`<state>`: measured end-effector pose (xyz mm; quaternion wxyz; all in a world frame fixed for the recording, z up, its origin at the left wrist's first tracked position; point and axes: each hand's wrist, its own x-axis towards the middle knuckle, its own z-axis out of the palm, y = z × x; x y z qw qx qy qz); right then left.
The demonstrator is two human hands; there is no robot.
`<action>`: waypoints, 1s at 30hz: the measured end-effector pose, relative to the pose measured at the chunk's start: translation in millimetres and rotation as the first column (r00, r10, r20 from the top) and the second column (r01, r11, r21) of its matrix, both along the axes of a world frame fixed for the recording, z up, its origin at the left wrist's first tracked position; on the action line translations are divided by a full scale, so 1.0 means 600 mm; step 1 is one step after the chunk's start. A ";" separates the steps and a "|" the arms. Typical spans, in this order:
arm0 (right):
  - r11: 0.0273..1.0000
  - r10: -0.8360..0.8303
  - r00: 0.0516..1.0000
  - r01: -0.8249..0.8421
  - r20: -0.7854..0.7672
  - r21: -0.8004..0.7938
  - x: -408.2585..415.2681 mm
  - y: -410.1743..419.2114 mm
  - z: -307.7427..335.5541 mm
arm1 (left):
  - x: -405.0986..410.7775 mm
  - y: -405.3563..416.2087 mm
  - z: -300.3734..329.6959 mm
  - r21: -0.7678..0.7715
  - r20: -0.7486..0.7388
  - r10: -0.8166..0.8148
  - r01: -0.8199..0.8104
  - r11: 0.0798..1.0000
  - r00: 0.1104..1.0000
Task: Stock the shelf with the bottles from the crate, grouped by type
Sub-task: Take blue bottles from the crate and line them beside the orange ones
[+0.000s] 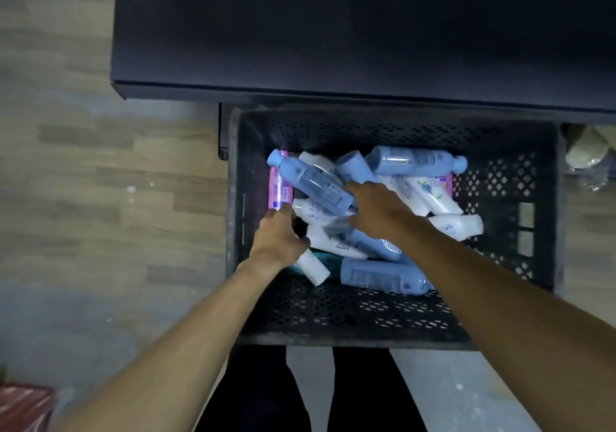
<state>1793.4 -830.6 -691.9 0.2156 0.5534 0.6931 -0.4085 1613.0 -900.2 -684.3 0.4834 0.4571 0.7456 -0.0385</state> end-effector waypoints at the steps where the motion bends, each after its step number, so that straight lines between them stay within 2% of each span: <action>1: 1.000 0.014 1.000 -0.014 -0.004 0.003 -0.013 0.004 -0.019 | -0.004 -0.002 -0.011 0.000 0.010 0.021 -0.021 1.000 1.000; 4: 0.996 0.092 0.996 -0.092 -0.012 0.001 -0.062 0.016 -0.076 | -0.006 -0.012 -0.049 -0.013 0.021 0.060 -0.059 0.998 0.998; 8: 0.976 0.209 0.977 -0.210 0.030 0.060 -0.134 0.031 -0.142 | 0.006 -0.027 -0.101 -0.013 0.036 0.193 -0.193 0.981 0.981; 11: 0.981 0.164 0.979 -0.175 0.123 0.088 -0.180 0.044 -0.175 | 0.020 -0.032 -0.128 -0.025 0.052 0.217 -0.215 0.976 0.975; 16: 0.955 0.132 0.956 -0.193 0.262 0.226 -0.221 0.044 -0.209 | 0.031 -0.056 -0.150 -0.079 0.074 0.279 -0.273 0.959 0.957; 22: 0.877 0.216 0.904 -0.345 0.368 0.335 -0.220 0.041 -0.239 | 0.030 -0.086 -0.157 -0.162 0.099 0.254 -0.236 0.958 0.962; 25: 0.902 0.181 0.943 -0.272 0.278 0.334 -0.204 0.052 -0.234 | 0.027 -0.096 -0.153 -0.164 0.113 0.252 -0.232 0.959 0.961; 28: 0.957 0.124 0.989 -0.140 0.077 0.252 -0.171 0.061 -0.199 | 0.024 -0.096 -0.143 -0.164 0.133 0.323 -0.300 0.940 0.937; 30: 0.984 0.040 0.992 -0.018 -0.121 0.178 -0.144 0.066 -0.152 | 0.021 -0.089 -0.130 -0.118 0.146 0.336 -0.321 0.940 0.930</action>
